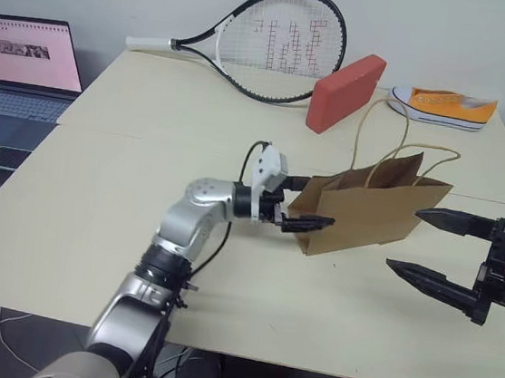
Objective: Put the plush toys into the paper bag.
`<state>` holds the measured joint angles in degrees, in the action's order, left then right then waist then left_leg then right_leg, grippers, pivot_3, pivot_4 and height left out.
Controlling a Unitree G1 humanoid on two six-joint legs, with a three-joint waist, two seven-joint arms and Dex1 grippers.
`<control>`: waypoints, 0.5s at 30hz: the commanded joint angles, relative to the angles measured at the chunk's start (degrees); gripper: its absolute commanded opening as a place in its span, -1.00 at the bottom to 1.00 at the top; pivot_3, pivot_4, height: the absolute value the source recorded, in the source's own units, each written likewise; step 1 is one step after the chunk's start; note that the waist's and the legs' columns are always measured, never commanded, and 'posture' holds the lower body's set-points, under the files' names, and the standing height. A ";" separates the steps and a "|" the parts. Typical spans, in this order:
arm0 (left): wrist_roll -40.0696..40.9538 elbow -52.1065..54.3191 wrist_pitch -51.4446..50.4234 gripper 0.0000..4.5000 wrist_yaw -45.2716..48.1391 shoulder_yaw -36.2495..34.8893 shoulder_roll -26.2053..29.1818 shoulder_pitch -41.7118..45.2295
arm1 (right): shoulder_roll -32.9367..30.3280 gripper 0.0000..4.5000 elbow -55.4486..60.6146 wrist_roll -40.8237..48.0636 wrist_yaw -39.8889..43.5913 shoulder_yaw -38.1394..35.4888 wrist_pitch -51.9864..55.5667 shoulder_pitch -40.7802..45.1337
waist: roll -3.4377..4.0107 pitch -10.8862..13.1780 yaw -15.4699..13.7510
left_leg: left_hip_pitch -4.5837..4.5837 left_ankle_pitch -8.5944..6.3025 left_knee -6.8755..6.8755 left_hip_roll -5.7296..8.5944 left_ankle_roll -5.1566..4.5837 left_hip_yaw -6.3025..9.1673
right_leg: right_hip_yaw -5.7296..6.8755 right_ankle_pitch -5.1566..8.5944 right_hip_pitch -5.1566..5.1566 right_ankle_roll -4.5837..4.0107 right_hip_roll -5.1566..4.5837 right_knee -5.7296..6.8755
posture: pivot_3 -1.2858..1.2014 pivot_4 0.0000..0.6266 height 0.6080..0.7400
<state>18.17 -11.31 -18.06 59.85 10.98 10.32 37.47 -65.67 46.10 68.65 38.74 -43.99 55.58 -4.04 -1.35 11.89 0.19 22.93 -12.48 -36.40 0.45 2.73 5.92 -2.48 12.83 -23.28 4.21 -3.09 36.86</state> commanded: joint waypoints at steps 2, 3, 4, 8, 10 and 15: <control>-1.06 1.96 2.03 0.97 -4.19 0.12 -2.25 0.67 | 1.02 1.00 1.38 -1.69 -0.65 0.61 -2.53 0.29 | 0.00 0.00 -0.01 | 0.00 0.00 0.00 0.00 0.00 0.01 | 0.01 0.00 0.00 0.00 0.00 0.00 | 0.03 -0.52 1.00; -1.21 1.68 2.27 0.97 -4.49 0.17 -2.52 0.82 | 1.17 1.00 1.54 -1.77 -0.72 0.92 -2.66 0.28 | 0.00 0.00 -0.01 | -0.01 0.00 0.00 0.00 0.00 -0.02 | -0.01 0.00 0.00 0.00 0.00 0.00 | 0.03 -0.52 1.00; -1.40 1.26 2.47 0.97 -4.93 0.16 -2.78 1.05 | 1.29 1.00 1.64 -1.88 -0.77 1.17 -2.83 0.25 | 0.00 0.00 -0.01 | -0.01 0.00 0.00 0.00 0.00 -0.02 | -0.01 0.00 0.00 0.00 0.00 -0.01 | 0.03 -0.52 1.00; -1.72 0.21 3.11 0.80 -5.88 -0.10 -3.42 1.57 | 1.54 1.00 1.87 -2.19 -1.00 1.86 -3.23 0.38 | 0.00 0.00 -0.02 | 0.01 0.00 0.00 0.01 0.00 -0.02 | 0.00 0.00 0.00 0.00 0.00 -0.02 | 0.03 -0.52 1.00; -1.36 -0.04 3.10 0.60 -5.64 -0.14 -3.54 1.64 | 1.66 1.00 1.95 -2.20 -1.23 2.12 -3.48 0.60 | 0.00 0.00 -0.02 | 0.01 0.00 0.00 0.00 0.00 -0.02 | 0.00 0.00 0.00 0.00 0.00 -0.02 | 0.03 -0.52 1.00; -1.76 -0.93 3.95 -0.09 -4.77 0.51 -3.43 1.86 | 2.57 1.00 2.45 -3.04 -2.97 3.11 -4.75 0.96 | 0.00 0.00 -0.02 | 0.01 0.00 0.00 0.00 0.00 -0.02 | 0.00 0.01 0.00 -0.01 0.00 -0.02 | 0.03 -0.52 1.00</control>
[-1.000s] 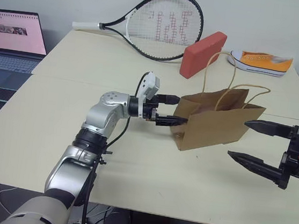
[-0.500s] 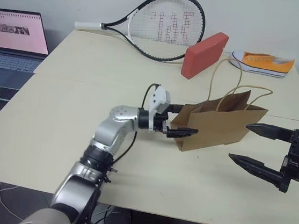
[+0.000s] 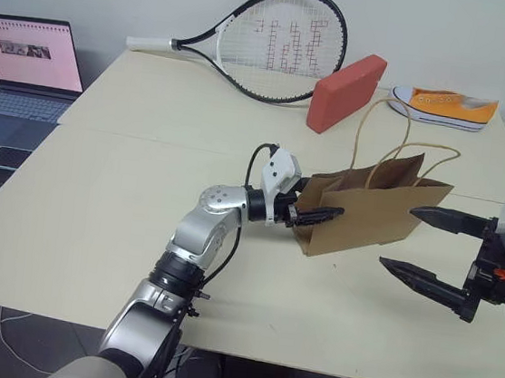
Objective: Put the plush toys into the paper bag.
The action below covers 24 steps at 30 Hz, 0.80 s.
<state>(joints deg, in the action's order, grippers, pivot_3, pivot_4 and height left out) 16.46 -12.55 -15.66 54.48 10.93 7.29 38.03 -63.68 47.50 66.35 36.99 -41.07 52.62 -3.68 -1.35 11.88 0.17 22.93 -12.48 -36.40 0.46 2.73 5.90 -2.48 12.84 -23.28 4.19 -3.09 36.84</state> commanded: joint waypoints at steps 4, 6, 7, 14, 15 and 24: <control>-0.02 -0.24 1.60 -0.61 0.86 0.76 -0.56 1.43 | 1.36 1.00 1.56 -2.04 -2.04 1.29 -3.16 0.69 | 0.00 0.00 0.00 | 0.00 0.00 0.00 0.00 0.00 0.00 | 0.00 0.00 0.00 0.00 0.00 0.00 | 0.03 -0.52 1.00; 0.18 -0.53 1.44 -0.86 1.40 0.88 -0.49 1.54 | 1.57 1.00 1.64 -2.68 -2.24 1.75 -3.67 0.80 | 0.00 0.00 0.00 | 0.00 0.00 0.00 0.00 0.00 0.01 | 0.00 0.00 0.00 0.00 0.00 0.00 | 0.03 -0.52 1.00; 0.22 -0.83 1.53 -0.98 1.52 0.78 -0.49 1.63 | 1.69 1.00 1.73 -3.02 -2.32 1.99 -3.96 0.78 | 0.00 0.00 0.00 | 0.00 0.00 0.00 0.00 0.00 0.01 | 0.00 0.00 0.00 0.00 0.00 0.00 | 0.03 -0.52 1.00; 1.23 -4.53 2.44 -0.98 3.26 -1.50 0.61 3.90 | 2.92 1.00 2.25 -5.43 -0.99 1.42 -6.17 -0.46 | 0.00 0.00 -0.04 | 0.00 0.00 0.00 0.00 0.00 0.00 | 0.00 0.01 0.00 -0.02 0.00 -0.01 | 0.03 -0.52 1.00; 1.71 -5.17 2.31 -0.98 4.67 -1.82 1.51 4.44 | 2.89 1.00 2.08 -4.69 0.00 -0.06 -5.96 -1.08 | 0.00 0.00 -0.04 | 0.01 0.00 0.00 0.01 0.00 0.01 | 0.00 0.01 0.00 -0.01 0.00 -0.01 | 0.03 -0.52 1.00; 9.35 -10.03 -6.99 -0.98 26.38 -3.22 12.54 10.15 | 2.47 1.00 -0.38 -0.49 8.45 -17.39 -1.64 -9.13 | 0.00 0.00 0.07 | 0.00 0.00 0.04 -0.02 0.00 0.04 | 0.06 0.06 -0.01 -0.09 0.02 0.01 | 0.03 -0.52 1.00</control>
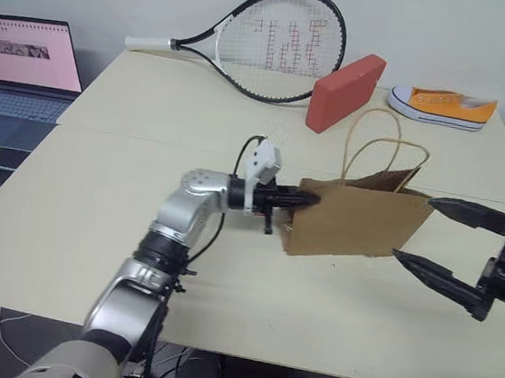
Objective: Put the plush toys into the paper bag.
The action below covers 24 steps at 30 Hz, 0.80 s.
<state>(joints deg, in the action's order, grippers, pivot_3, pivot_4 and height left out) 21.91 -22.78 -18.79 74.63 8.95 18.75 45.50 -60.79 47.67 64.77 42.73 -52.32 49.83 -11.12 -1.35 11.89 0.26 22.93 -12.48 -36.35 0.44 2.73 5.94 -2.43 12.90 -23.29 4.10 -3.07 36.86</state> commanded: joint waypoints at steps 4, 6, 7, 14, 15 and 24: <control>4.08 0.32 -5.89 -0.98 13.76 1.20 3.11 3.55 | -0.30 1.00 -2.30 -0.36 7.02 -12.11 2.83 -6.17 | 0.00 0.00 -0.17 | 0.03 0.00 -0.01 0.02 0.00 0.00 | -0.01 0.03 0.01 -0.04 -0.02 -0.04 | 0.03 -0.52 1.00; 3.64 0.03 -5.82 -0.98 14.86 1.67 2.61 3.67 | -0.20 1.00 -2.88 -1.40 8.33 -13.29 2.67 -7.46 | 0.00 0.00 -0.13 | 0.02 0.00 -0.01 0.01 0.00 0.00 | -0.01 0.03 0.01 -0.05 -0.02 -0.04 | 0.03 -0.52 1.00; 3.19 -0.49 -5.13 -0.98 14.68 1.73 2.04 3.75 | -0.16 1.00 -2.96 -1.63 8.62 -13.39 2.49 -7.74 | 0.00 0.00 -0.13 | 0.02 0.00 -0.01 0.01 0.00 0.00 | 0.00 0.03 0.01 -0.05 -0.02 -0.03 | 0.03 -0.52 1.00; 1.53 -3.53 0.18 -0.98 9.63 -0.58 -1.36 4.34 | 0.43 1.00 -2.33 -2.32 8.34 -11.89 1.20 -7.66 | -0.01 0.00 -0.01 | 0.00 0.00 -0.01 -0.01 0.00 -0.02 | -0.02 0.02 0.00 -0.02 -0.01 -0.02 | 0.03 -0.52 1.00; 1.83 -3.55 0.25 -0.98 9.28 -1.10 -1.33 4.55 | 0.34 1.00 -2.41 -2.36 8.23 -11.63 1.09 -7.49 | -0.01 0.00 0.01 | 0.00 0.00 -0.01 -0.01 0.00 -0.02 | -0.01 0.01 0.00 -0.01 -0.01 -0.02 | 0.03 -0.52 1.00; 0.66 -6.07 2.32 -0.98 9.13 -1.83 -0.59 4.41 | -0.58 1.00 -3.70 -3.57 8.22 -8.27 0.10 -5.31 | -0.01 0.01 -0.03 | 0.01 0.00 -0.01 0.00 0.00 -0.02 | -0.02 0.00 0.00 0.01 -0.02 -0.03 | 0.03 -0.52 1.00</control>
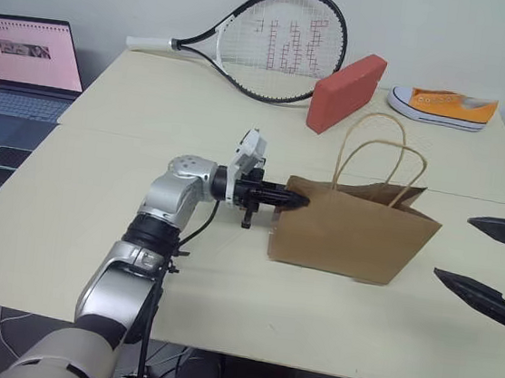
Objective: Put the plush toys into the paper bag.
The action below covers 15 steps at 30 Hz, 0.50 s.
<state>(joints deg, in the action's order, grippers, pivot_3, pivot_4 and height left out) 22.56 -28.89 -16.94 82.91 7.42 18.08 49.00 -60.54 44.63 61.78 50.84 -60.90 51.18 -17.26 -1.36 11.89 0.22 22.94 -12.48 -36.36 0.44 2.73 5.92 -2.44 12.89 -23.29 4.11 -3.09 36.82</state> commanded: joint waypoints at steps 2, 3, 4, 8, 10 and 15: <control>-0.47 -0.83 0.96 -0.98 1.35 0.02 -0.05 1.07 | -0.94 1.00 -0.70 -0.76 0.12 0.94 -1.32 1.19 | 0.00 0.00 0.00 | 0.00 0.00 0.00 0.00 0.00 0.02 | 0.01 0.00 0.00 0.01 0.00 0.01 | 0.03 -0.52 1.00; -1.40 -2.29 2.41 -0.98 1.12 0.26 -0.31 1.55 | -1.01 1.00 -0.84 -1.02 0.18 1.36 -1.45 1.36 | 0.00 0.00 -0.01 | 0.00 0.00 0.00 0.00 0.00 0.03 | 0.01 -0.01 0.00 0.02 0.00 0.01 | 0.03 -0.52 1.00; -2.75 -4.18 4.50 -0.98 0.54 0.53 -0.53 2.21 | -1.04 1.00 -0.97 -1.27 0.25 1.72 -1.57 1.48 | 0.00 0.00 -0.02 | 0.00 0.00 0.00 0.00 0.00 0.03 | 0.02 -0.01 0.00 0.02 0.00 0.01 | 0.03 -0.52 1.00; -6.34 -10.73 11.55 -0.70 -2.15 0.09 -1.18 5.10 | -1.05 1.00 -0.88 -1.26 0.16 2.54 -1.55 1.87 | -0.01 0.01 -0.09 | 0.00 0.00 -0.01 0.01 0.00 0.01 | 0.00 -0.01 0.00 0.02 0.00 0.00 | 0.03 -0.52 1.00; -6.78 -11.96 13.72 -0.42 -1.49 -0.25 -1.09 6.08 | -0.81 1.00 -0.53 -1.19 -0.02 2.86 -1.53 1.85 | -0.01 0.00 -0.09 | 0.01 0.00 -0.02 0.01 0.00 0.01 | 0.00 -0.01 0.00 0.02 0.00 0.00 | 0.03 -0.52 1.00; -5.80 -8.44 12.00 0.28 0.83 -0.70 1.29 4.81 | -0.01 1.00 0.43 -1.14 -0.54 3.53 -1.64 1.45 | -0.01 0.01 0.10 | 0.00 0.00 0.05 -0.01 0.00 0.02 | 0.01 -0.02 -0.02 0.04 0.01 0.01 | 0.03 -0.52 1.00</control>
<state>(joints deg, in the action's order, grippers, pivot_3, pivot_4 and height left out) 16.08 -40.20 -4.70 82.92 7.78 18.37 53.86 -60.63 44.35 60.73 50.59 -56.88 50.49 -16.11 -1.37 11.90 0.32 22.94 -12.49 -36.30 0.43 2.73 5.94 -2.43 12.87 -23.31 4.15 -3.08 36.85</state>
